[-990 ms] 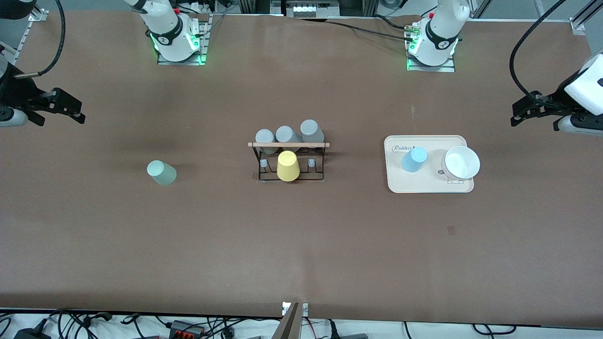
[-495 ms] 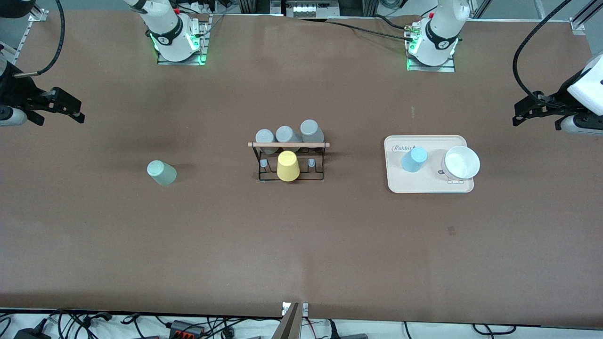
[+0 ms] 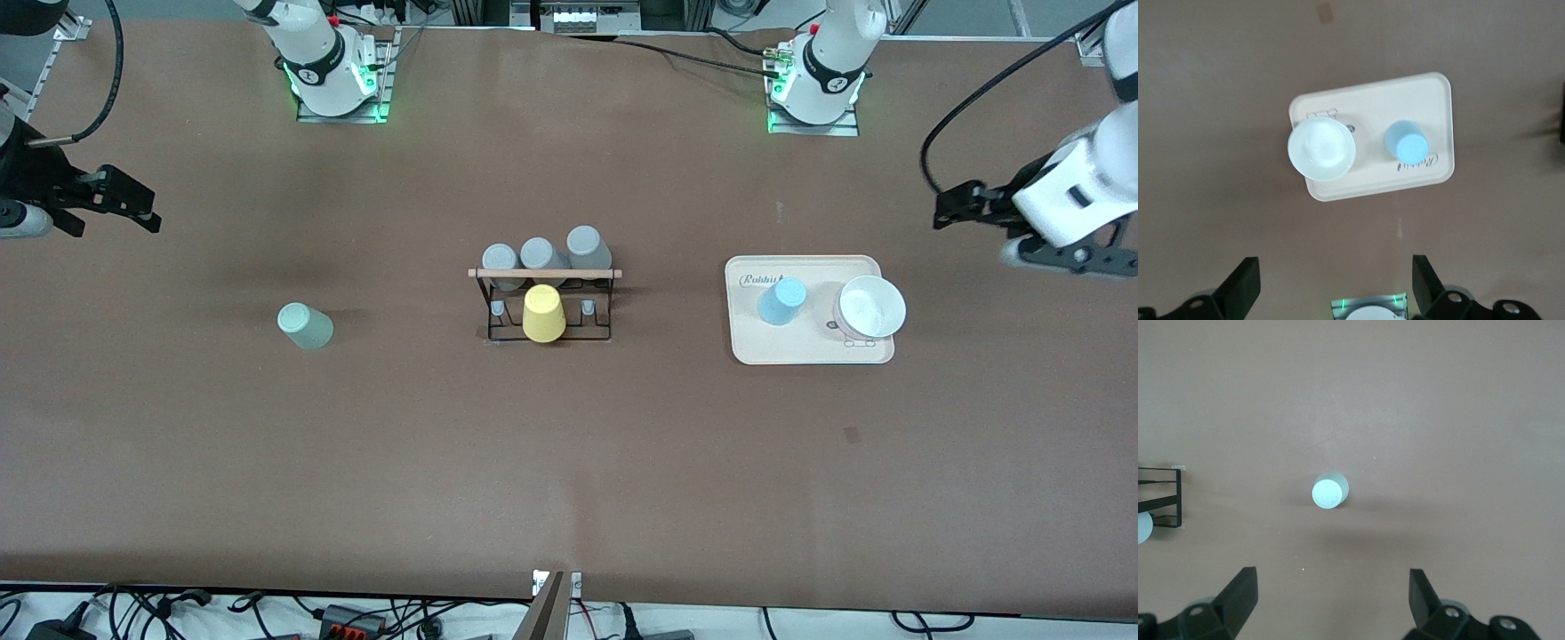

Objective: Hang scattered cups on rack with three cups
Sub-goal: 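Reach the left gripper down to the light blue cup on the tray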

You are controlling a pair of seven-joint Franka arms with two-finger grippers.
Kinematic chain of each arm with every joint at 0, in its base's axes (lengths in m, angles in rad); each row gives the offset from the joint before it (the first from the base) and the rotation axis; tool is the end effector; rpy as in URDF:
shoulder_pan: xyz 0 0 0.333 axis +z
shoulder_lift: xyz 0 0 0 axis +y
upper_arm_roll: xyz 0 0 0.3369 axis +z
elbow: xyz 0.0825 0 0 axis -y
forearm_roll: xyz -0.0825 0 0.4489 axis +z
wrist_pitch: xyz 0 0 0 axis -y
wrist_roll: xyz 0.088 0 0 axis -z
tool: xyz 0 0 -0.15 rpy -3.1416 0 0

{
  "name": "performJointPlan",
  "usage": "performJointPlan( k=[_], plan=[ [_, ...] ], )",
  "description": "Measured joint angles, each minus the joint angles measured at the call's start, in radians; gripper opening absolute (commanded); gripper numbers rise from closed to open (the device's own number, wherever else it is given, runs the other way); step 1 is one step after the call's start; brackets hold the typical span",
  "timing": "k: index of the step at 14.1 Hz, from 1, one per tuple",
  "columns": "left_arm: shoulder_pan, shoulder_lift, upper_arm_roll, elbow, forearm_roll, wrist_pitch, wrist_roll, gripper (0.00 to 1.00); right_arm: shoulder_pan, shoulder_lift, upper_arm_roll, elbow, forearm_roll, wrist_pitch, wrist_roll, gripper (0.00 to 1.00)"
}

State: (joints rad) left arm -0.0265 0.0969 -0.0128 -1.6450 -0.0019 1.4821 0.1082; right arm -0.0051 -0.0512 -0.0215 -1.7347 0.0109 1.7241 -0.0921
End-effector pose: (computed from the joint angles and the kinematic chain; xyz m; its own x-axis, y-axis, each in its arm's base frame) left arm 0.6171 -0.0243 0.4976 0.9558 -0.1461 -0.2550 -0.1430 -0.9892 0.0308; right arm 0.6143 -0.0151 0.5589 0.9971 0.0638 0.0415 0.0642 -0.9979 -0.0081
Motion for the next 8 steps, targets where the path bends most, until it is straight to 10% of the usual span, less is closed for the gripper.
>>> performJointPlan(
  k=[8],
  plan=[
    [-0.109,0.16,-0.057,-0.135,0.0,0.303,-0.027,1.0,-0.001,0.0,0.0,-0.001,0.0,0.0,0.0,1.0]
  ],
)
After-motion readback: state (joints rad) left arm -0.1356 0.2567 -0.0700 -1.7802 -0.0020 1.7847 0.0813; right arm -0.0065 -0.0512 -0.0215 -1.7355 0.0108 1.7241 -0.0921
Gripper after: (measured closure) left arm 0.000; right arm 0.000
